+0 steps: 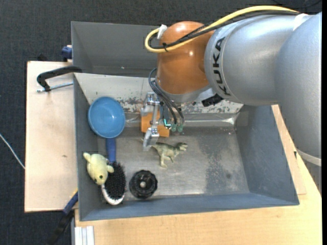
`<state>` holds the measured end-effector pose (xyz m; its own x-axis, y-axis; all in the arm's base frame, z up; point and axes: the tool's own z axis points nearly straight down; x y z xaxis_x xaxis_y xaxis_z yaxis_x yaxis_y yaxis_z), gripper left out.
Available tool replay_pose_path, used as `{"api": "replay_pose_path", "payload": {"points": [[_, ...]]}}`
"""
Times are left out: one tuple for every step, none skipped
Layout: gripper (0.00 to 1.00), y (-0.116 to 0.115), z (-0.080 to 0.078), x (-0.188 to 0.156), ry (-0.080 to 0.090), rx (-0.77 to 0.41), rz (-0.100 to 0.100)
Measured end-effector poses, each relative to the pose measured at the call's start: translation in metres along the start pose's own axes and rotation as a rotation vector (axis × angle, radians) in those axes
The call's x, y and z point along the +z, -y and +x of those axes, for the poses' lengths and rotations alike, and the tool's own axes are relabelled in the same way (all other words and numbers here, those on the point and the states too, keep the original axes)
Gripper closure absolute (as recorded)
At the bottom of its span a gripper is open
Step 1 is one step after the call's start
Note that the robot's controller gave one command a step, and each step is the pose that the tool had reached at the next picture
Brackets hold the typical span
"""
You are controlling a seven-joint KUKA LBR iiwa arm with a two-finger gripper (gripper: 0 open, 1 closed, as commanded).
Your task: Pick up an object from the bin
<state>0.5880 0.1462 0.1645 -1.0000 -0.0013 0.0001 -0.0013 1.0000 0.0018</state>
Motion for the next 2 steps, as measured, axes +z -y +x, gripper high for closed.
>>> {"api": "replay_pose_path", "payload": {"points": [[0.00,0.020,-0.004,0.049,0.010,-0.019,-0.002],[0.00,0.023,0.000,0.089,0.003,0.402,-0.002]]}}
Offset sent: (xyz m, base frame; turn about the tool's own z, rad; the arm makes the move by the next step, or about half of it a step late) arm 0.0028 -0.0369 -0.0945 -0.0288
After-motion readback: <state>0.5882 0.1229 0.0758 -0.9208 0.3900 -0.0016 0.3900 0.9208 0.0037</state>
